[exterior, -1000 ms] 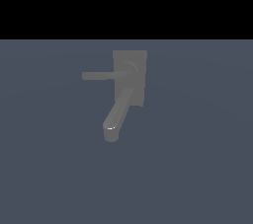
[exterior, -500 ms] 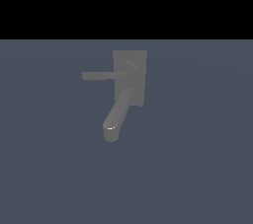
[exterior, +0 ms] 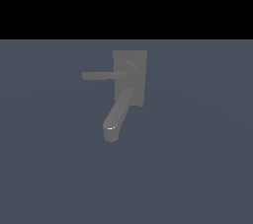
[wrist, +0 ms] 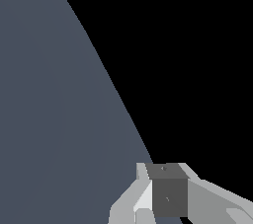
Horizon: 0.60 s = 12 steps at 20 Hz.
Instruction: Turn on the faucet by rotating a designated handle.
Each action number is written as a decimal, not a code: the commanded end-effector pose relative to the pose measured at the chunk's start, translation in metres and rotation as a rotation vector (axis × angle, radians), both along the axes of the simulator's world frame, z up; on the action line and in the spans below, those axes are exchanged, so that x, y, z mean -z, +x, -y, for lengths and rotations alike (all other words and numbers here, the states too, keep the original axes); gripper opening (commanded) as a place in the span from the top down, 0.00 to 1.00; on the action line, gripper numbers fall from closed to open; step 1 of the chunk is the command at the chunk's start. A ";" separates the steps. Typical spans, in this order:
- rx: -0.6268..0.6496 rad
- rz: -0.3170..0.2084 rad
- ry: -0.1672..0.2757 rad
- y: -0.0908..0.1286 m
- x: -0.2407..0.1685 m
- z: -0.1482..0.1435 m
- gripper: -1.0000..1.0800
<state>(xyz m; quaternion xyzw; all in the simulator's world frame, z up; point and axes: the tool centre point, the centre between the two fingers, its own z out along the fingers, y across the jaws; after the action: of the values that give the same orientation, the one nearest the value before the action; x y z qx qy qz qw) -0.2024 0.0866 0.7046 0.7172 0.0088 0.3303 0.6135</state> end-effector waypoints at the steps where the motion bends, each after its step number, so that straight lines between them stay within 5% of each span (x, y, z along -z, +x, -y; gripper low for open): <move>1: -0.009 0.024 -0.116 0.006 -0.006 -0.022 1.00; 12: -0.070 0.027 -0.613 0.054 0.013 -0.127 1.00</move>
<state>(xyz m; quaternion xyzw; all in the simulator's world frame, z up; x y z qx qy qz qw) -0.1567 0.1992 0.6987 0.5197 0.1072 0.3456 0.7740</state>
